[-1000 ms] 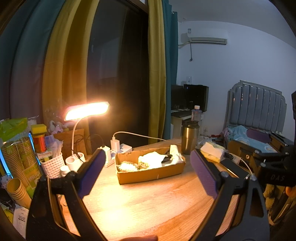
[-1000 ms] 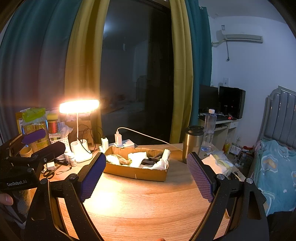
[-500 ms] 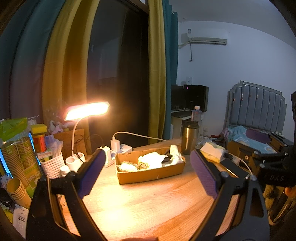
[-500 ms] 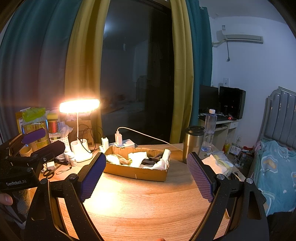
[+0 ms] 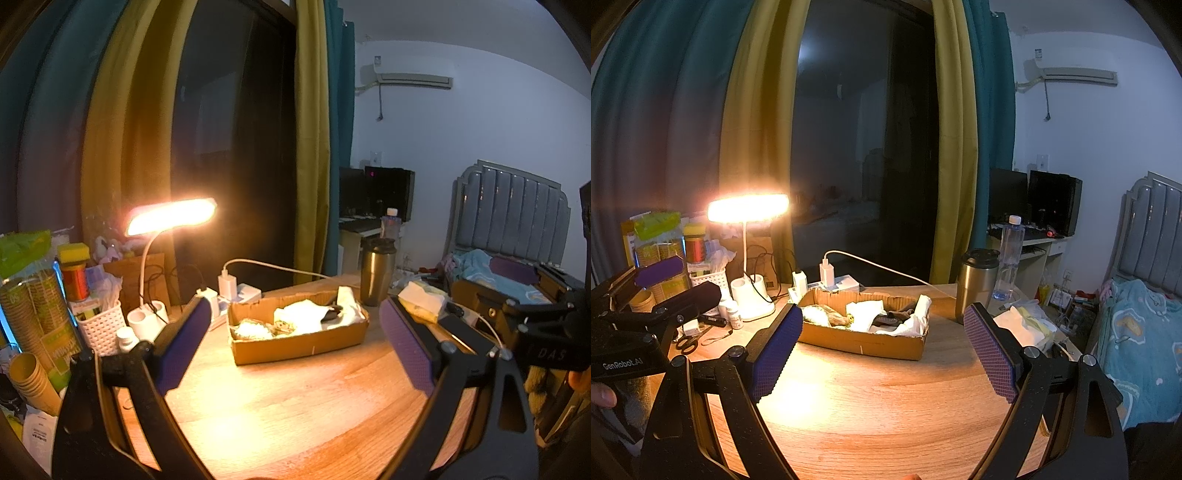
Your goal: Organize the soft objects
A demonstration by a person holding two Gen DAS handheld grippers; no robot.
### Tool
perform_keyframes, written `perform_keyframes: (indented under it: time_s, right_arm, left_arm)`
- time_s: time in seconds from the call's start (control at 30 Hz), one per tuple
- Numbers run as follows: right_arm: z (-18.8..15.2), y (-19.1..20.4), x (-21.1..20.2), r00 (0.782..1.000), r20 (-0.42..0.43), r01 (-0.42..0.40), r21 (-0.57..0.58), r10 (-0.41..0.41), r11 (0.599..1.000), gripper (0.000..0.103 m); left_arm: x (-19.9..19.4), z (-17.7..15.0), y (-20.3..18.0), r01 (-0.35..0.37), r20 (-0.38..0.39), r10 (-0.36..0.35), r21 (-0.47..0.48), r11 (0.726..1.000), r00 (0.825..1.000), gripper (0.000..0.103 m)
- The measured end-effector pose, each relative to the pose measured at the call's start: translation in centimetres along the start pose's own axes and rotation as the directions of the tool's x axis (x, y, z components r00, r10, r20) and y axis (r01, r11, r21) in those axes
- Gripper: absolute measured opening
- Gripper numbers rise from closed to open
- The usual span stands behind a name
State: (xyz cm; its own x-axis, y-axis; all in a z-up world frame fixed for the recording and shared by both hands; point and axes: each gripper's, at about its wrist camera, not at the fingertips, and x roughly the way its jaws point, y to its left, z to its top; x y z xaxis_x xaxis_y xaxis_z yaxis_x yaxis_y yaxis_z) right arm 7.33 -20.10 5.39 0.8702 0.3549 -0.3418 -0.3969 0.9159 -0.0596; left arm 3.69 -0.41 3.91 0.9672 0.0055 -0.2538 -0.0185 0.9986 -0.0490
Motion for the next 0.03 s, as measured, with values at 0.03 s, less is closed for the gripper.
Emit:
perform_keyframes:
  time_s: [0.03]
  right_arm:
    - [-0.06, -0.04, 0.17, 1.000, -0.002, 0.002, -0.002, -0.002, 1.000, 0.091]
  left_arm:
    - [0.20, -0.09, 0.00, 0.004, -0.006, -0.004, -0.001, 1.000, 1.000, 0.094]
